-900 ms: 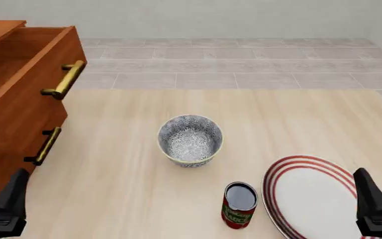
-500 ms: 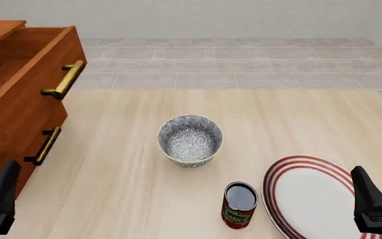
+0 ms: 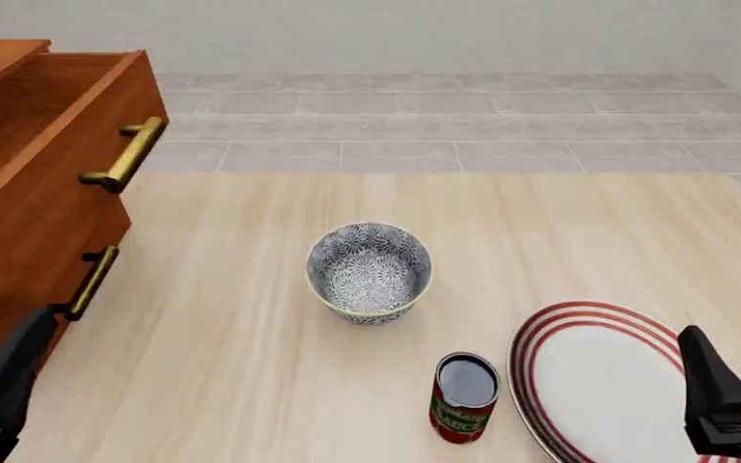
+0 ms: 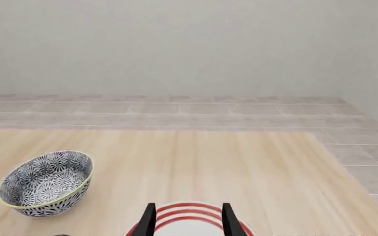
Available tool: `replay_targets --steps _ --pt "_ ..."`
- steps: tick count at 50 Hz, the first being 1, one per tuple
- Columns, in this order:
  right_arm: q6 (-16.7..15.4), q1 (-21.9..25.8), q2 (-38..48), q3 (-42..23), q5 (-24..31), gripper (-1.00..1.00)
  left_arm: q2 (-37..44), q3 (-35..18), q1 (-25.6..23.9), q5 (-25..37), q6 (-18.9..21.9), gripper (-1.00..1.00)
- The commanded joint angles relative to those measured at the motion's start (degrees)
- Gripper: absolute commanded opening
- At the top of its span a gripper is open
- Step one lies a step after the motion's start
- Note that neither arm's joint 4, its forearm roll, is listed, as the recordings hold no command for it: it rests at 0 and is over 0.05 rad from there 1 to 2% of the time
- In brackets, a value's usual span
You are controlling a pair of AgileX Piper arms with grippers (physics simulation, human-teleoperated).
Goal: Put the ketchup in the top drawer of the cabinet.
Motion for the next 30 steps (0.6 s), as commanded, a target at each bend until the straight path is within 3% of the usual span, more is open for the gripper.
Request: replay_targets --steps 1,7,9,13,16,20,30 --pt "0.2 0.0 -0.9 0.0 1.1 1.00 4.8 -2.6 -8.2 -0.1 1.7 1.00" --pt "0.0 0.1 -1.8 0.0 2.1 1.00 11.0 -3.6 -12.7 -3.5 2.1 1.00" --pt "-0.1 -0.1 -2.1 0.0 2.4 1.00 13.6 -3.3 -15.3 -6.0 4.8 1.00" --pt "-0.1 -0.4 -2.4 0.0 2.5 1.00 17.9 -3.6 -17.9 -8.6 4.2 1.00" --pt "-0.1 -0.5 -2.6 0.0 2.5 1.00 22.1 -4.0 -20.9 -11.8 6.2 1.00" --pt "0.0 -0.6 -2.6 0.0 2.5 1.00 29.3 -6.9 -24.8 -15.0 3.6 1.00" --pt "-0.1 -0.6 -2.6 0.0 2.5 1.00 41.8 -8.9 -29.0 -22.3 1.1 1.00"
